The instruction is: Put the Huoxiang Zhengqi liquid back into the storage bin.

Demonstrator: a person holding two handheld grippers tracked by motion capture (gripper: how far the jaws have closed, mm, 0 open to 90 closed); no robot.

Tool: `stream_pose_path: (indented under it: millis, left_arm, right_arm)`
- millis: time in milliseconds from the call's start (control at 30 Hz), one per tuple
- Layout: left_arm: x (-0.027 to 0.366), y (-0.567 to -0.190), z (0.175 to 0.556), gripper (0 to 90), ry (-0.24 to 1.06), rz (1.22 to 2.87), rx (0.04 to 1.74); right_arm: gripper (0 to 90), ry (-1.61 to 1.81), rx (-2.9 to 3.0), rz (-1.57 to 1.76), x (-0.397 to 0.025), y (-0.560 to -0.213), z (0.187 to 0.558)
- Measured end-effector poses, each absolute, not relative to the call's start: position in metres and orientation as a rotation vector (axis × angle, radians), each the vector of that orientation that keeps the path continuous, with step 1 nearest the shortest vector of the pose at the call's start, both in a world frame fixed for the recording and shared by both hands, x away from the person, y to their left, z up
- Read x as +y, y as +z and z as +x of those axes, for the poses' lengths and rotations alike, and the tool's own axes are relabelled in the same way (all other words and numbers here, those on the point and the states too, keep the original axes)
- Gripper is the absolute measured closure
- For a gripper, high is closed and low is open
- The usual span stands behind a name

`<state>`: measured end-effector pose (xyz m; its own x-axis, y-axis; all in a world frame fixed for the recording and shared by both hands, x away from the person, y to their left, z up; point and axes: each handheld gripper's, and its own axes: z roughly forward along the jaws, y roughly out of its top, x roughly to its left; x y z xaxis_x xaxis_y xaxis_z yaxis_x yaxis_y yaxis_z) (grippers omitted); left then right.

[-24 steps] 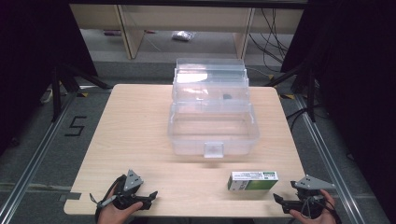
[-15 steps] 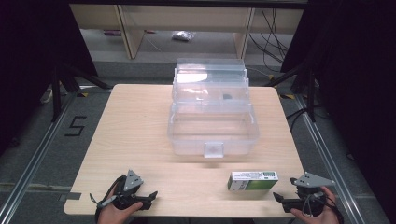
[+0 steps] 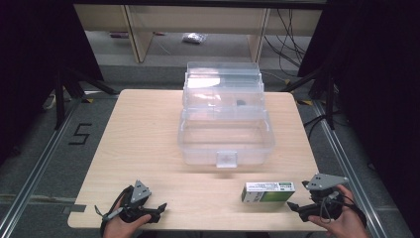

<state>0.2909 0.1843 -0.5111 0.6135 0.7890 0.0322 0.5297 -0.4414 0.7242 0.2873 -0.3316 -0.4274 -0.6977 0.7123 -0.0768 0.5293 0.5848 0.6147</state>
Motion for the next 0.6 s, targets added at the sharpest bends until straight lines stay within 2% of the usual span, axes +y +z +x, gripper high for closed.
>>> stream_pose_path:
  millis: [600]
  left_arm:
    - [0.185,-0.511,0.291,15.4,0.473,2.161,1.033]
  right_arm:
    - [18.5,0.698,2.695,0.710,-0.293,-0.390,0.311]
